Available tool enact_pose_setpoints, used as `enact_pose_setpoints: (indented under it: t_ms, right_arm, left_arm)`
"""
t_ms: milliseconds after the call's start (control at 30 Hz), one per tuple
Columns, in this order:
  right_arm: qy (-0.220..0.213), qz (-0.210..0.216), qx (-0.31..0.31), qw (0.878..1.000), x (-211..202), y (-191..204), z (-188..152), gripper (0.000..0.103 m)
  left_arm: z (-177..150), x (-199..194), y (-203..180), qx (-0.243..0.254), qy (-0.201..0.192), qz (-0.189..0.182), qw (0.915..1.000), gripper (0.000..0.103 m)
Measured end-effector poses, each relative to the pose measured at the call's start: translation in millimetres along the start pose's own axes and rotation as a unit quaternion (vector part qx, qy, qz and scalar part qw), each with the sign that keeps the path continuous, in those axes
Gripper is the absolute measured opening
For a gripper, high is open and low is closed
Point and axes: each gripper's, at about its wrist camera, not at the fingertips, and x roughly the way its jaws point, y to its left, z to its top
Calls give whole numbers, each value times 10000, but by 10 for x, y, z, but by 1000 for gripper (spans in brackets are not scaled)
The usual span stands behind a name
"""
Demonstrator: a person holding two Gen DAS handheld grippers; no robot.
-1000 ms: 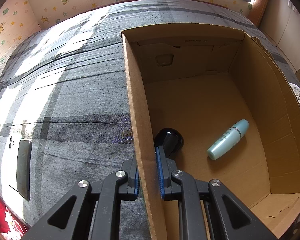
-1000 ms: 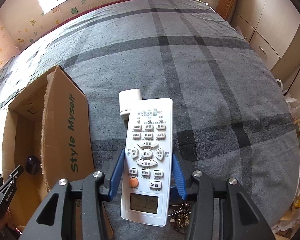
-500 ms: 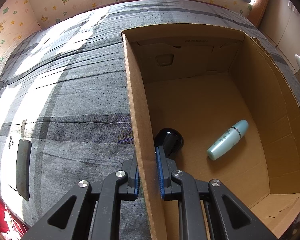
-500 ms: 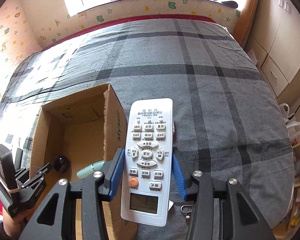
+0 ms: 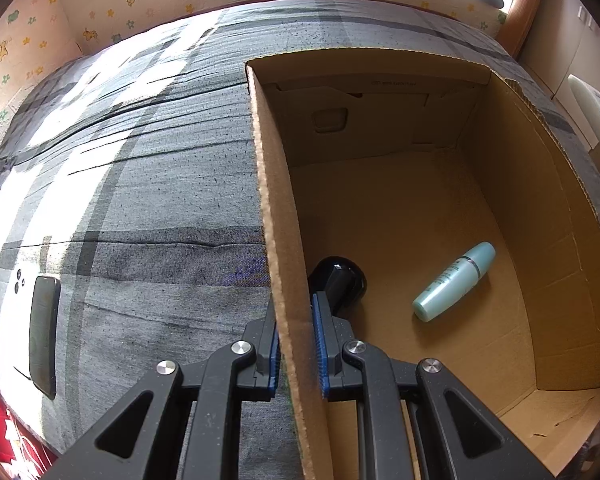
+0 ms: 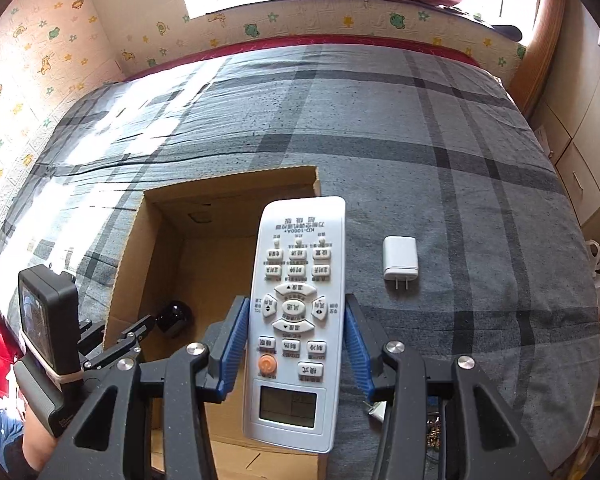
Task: Organize rigid objects
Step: 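Carry the white remote into the box with the right tool and release it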
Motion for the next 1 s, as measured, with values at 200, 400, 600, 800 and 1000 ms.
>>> enact_pose_setpoints:
  t_ms: [200,400,600,800,1000]
  right_arm:
    - [141,161,-179,9996,144,221,-44,49]
    - [359,295,-304,9985,333,402,-115,49]
    - [638,402,-327,9966,585,511,-212,49]
    - [904,485,-326,9942,819,591,-304,49]
    - [1166,500,-309,9914,1013,634,-368,49]
  left_arm:
    - [-6,-4,-18,17,5,15,10000,15]
    - [-11,3,-17,7,0,6,10000,15]
    - [-14,7,-11,9,2,0,10000,15]
    - [-14,5,-10,8,1,-3,10000,15]
    - [-13,5,-8,12,-1,-3,10000,15]
